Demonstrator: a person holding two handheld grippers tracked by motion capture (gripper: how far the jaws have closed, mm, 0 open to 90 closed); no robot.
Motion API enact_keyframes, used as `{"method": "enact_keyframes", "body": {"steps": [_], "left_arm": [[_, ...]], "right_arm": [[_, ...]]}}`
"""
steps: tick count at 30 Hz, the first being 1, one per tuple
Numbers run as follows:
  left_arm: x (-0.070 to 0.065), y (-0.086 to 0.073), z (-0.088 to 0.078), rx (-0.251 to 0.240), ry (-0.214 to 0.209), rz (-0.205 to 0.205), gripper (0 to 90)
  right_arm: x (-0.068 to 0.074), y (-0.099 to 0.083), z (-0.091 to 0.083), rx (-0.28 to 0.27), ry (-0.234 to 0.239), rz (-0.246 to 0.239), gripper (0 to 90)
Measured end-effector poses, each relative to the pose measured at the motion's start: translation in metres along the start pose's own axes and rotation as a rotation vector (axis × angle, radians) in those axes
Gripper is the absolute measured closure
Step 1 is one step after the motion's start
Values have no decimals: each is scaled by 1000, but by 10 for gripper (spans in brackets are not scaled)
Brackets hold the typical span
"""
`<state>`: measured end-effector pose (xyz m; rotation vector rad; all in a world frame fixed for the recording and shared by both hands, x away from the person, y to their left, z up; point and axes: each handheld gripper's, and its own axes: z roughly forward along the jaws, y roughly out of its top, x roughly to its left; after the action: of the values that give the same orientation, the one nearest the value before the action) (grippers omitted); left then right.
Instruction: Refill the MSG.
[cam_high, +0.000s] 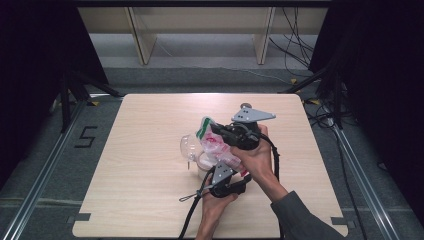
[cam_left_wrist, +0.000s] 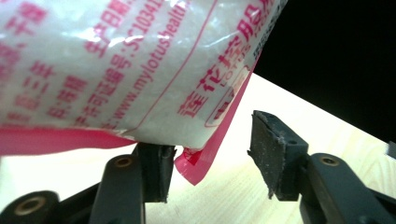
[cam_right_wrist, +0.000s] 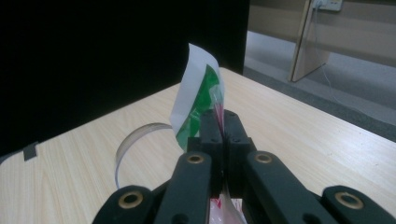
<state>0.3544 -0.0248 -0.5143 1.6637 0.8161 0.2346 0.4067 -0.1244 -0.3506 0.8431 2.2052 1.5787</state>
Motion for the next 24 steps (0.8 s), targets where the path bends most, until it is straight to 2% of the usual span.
{"method": "enact_keyframes", "body": {"steps": [2, 4, 6, 7, 8, 9, 10, 11, 12, 13, 15, 16, 17, 19, 20, 21, 22, 23, 24], "left_arm": [[1, -1, -1, 10, 4, -1, 494], [0, -1, -1, 4, 7, -23, 472], [0, -2, -2, 10, 7, -17, 472], [0, -2, -3, 14, 5, -15, 474], [0, -3, -4, 13, 9, -16, 473], [1, -3, -6, 22, 26, 2, 470], [2, -2, -9, 25, 80, 23, 458], [2, -3, -10, 34, 83, 19, 451], [2, -3, -11, 32, 82, 13, 443], [3, -4, -12, 38, 76, 14, 434], [0, -5, -14, 48, 89, 19, 418], [1, -6, -15, 47, 80, 19, 419], [-1, -7, -15, 37, 64, -6, 415], [-2, -8, -18, 61, 67, -4, 392], [-2, -9, -19, 54, 51, -6, 387], [-4, -9, -20, 52, 52, -18, 387], [-4, -8, -21, 53, 40, -13, 387], [-5, -7, -22, 55, 37, -1, 385], [-6, -7, -22, 49, 46, 4, 384]], "right_arm": [[-4, -3, -4, -23, 2, 26, 900], [-8, -7, -10, -49, 11, 47, 900], [-12, -10, -13, -59, 20, 55, 900], [-12, -11, -16, -70, 14, 80, 900], [-15, -13, -18, -78, 18, 74, 900], [-17, -14, -19, -97, 24, 80, 900], [-18, -17, -22, -105, 23, 106, 900], [-19, -19, -24, -113, 24, 104, 900], [-21, -21, -25, -132, 30, 103, 900], [-21, -23, -28, -131, 27, 128, 900], [-25, -27, -34, -154, 22, 133, 900], [-27, -30, -36, -160, 26, 157, 900], [-30, -32, -39, -156, 31, 160, 900], [-33, -38, -41, -186, 26, 173, 900], [-33, -40, -42, -181, 24, 184, 900], [-34, -42, -42, -186, 27, 186, 900], [-36, -44, -43, -178, 21, 166, 900], [-35, -45, -44, -172, 17, 183, 900], [-35, -45, -44, -167, 24, 178, 900]]}}
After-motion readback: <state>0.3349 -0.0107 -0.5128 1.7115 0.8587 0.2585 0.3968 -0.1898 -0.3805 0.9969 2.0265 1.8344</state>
